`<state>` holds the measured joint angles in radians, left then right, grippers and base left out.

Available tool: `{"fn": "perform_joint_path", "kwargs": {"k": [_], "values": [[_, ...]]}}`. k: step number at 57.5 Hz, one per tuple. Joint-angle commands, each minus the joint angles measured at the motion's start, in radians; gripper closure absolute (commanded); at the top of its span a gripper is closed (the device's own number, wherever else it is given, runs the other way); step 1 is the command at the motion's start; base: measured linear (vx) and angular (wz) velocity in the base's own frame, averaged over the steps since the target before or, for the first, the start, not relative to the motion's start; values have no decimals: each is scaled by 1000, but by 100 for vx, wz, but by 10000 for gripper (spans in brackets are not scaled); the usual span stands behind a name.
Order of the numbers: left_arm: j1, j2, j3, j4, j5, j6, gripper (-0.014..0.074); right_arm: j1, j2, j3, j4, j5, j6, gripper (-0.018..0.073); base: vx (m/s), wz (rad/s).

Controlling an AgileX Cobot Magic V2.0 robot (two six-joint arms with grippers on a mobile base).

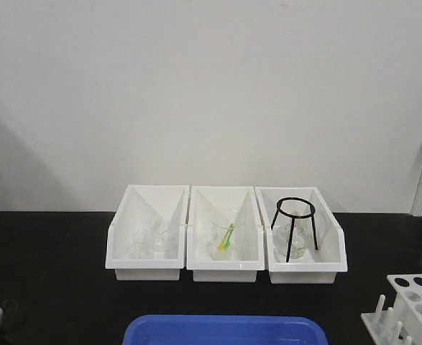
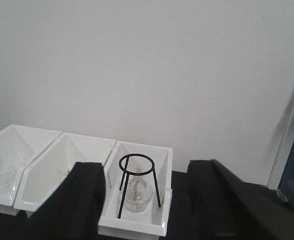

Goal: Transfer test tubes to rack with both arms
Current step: 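Close the left gripper on the test tube and lift it out, then bring the tube toward the right gripper and grasp it with the right gripper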

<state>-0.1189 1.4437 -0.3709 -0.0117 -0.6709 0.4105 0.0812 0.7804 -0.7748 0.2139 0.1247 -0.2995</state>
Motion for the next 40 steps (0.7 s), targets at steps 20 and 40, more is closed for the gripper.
{"fn": "perform_joint_path", "kwargs": {"k": [20,40], "values": [[-1,-313,-381,-7,482,-189,617,-3,0,-36,4,-89,-5,138,0,0],[-170,-345,-572,-8,654,-190,617,-3,38,-36,66,-16,-5,137,0,0]]}}
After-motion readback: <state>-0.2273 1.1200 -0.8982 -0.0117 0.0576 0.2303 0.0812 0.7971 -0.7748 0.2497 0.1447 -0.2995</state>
